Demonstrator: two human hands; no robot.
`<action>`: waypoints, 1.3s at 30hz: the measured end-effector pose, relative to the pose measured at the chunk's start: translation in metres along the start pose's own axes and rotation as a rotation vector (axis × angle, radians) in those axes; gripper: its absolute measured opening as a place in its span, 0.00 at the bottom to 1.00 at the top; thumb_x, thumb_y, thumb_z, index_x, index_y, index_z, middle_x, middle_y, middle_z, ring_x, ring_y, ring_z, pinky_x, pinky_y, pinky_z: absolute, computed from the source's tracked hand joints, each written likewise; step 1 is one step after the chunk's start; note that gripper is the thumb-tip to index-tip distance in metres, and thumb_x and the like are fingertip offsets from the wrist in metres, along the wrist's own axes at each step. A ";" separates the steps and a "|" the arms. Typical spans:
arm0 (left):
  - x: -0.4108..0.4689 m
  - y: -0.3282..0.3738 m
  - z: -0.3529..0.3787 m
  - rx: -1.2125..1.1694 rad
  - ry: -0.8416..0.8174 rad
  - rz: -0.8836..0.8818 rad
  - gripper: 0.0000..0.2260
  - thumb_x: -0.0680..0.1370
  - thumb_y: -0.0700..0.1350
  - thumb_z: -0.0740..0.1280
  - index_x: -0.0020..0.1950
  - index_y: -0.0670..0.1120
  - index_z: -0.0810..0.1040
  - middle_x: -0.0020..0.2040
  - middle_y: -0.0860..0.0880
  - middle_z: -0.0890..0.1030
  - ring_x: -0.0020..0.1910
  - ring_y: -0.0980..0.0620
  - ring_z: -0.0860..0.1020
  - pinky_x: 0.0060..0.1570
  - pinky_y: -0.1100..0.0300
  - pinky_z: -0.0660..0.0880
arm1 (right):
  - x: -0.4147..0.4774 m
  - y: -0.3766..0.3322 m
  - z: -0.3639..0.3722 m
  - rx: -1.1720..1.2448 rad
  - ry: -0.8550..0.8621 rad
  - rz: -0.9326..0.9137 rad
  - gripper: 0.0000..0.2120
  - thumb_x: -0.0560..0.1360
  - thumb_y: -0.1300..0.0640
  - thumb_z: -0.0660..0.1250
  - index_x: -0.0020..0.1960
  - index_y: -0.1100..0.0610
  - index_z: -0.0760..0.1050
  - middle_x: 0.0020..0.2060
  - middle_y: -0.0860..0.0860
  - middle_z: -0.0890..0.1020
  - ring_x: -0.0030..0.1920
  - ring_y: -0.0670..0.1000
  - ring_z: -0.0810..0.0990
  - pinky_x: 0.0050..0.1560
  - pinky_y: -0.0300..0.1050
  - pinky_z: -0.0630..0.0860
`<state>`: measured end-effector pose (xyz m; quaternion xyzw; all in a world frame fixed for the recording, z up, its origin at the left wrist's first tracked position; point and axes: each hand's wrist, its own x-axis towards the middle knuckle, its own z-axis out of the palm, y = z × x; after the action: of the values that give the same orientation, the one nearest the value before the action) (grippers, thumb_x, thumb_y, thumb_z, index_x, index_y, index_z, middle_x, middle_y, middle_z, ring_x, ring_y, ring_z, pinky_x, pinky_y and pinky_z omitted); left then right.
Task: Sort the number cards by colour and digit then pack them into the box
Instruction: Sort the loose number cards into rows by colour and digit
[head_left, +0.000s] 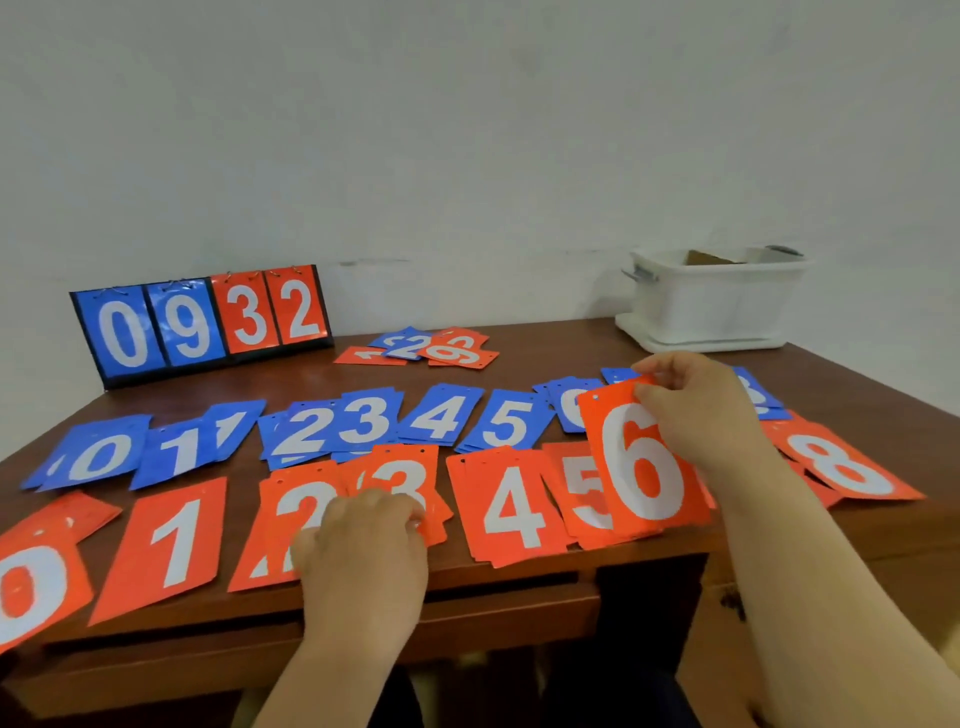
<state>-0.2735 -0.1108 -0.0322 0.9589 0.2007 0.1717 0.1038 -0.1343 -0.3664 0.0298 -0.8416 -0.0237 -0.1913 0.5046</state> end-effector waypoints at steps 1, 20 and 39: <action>0.000 0.002 0.001 -0.020 -0.003 0.007 0.13 0.83 0.52 0.58 0.64 0.61 0.77 0.64 0.60 0.75 0.64 0.55 0.70 0.61 0.53 0.70 | 0.004 0.004 -0.002 -0.040 -0.015 0.004 0.10 0.76 0.61 0.67 0.53 0.48 0.81 0.48 0.48 0.83 0.43 0.47 0.80 0.42 0.42 0.74; -0.001 0.002 0.015 -0.031 0.084 0.014 0.12 0.82 0.52 0.59 0.62 0.61 0.77 0.63 0.60 0.76 0.63 0.56 0.72 0.59 0.54 0.72 | 0.036 0.048 -0.024 -0.337 -0.031 0.039 0.17 0.75 0.67 0.60 0.57 0.52 0.80 0.55 0.52 0.82 0.49 0.51 0.78 0.49 0.43 0.72; 0.056 -0.009 -0.013 -0.204 0.012 0.088 0.11 0.79 0.52 0.64 0.60 0.59 0.78 0.59 0.56 0.79 0.60 0.51 0.76 0.60 0.47 0.74 | -0.006 -0.019 0.065 -0.368 -0.424 -0.314 0.17 0.76 0.46 0.70 0.63 0.47 0.77 0.62 0.45 0.78 0.57 0.48 0.78 0.53 0.41 0.72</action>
<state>-0.2333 -0.0776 -0.0060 0.9502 0.1403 0.2014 0.1919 -0.1249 -0.2999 0.0168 -0.9259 -0.2230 -0.0884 0.2919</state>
